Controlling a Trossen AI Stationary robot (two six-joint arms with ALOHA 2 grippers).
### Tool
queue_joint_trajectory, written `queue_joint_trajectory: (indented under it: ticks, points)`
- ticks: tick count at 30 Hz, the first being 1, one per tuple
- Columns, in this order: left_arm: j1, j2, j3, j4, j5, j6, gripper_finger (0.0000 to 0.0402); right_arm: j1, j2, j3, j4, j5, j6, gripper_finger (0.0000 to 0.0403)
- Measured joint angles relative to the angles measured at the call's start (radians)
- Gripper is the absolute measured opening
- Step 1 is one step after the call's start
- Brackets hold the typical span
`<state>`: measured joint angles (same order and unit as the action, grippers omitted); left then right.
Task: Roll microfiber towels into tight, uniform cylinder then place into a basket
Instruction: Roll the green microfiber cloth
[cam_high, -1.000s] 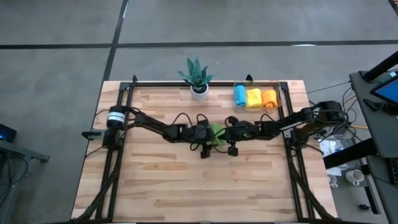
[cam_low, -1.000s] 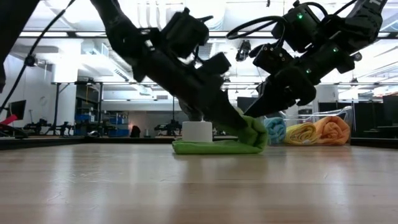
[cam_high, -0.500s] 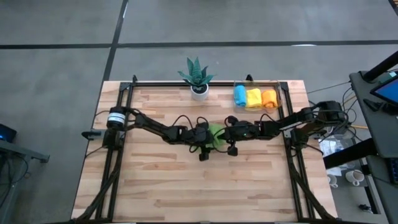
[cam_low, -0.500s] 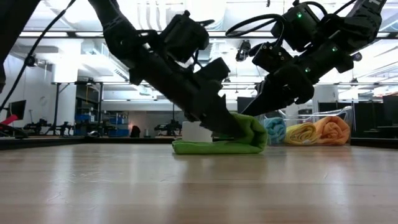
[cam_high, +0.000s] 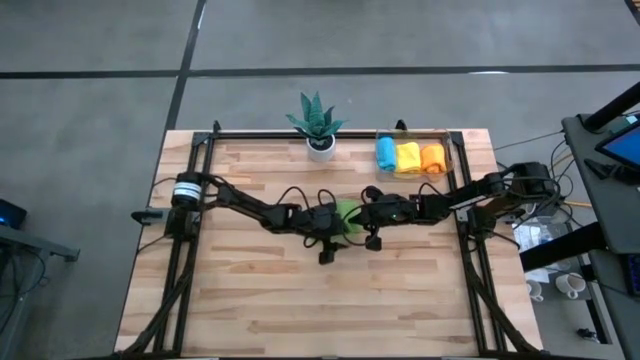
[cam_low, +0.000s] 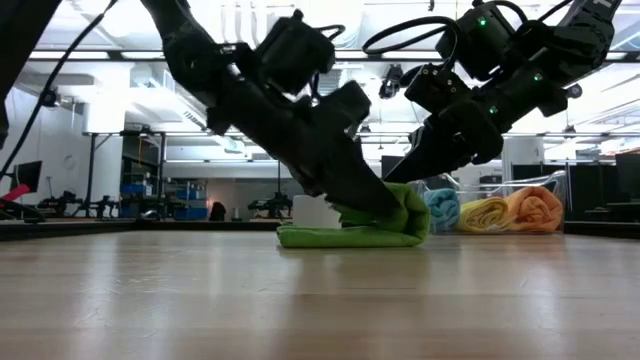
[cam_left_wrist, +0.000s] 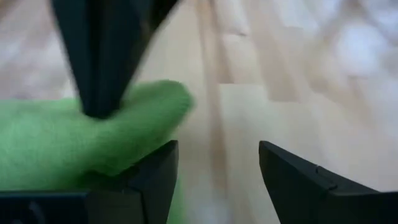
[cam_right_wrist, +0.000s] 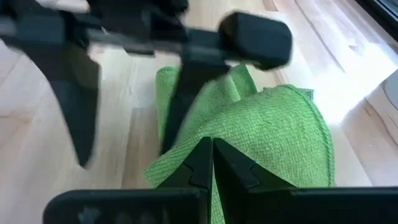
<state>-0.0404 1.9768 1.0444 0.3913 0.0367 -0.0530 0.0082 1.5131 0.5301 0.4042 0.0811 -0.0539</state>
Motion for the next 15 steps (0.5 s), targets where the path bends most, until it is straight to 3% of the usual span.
queue_joint_trajectory:
  ticks: [9, 15]
  points:
    - [-0.012, -0.075, -0.007, -0.094, 0.034, -0.02, 0.0208, 0.0, 0.0, 0.0, 0.005, 0.0, 0.0, 0.0008]
    - [-0.012, -0.072, -0.009, -0.138, -0.168, -0.021, 0.0207, 0.0, 0.0, 0.001, 0.012, 0.0, -0.001, 0.0008]
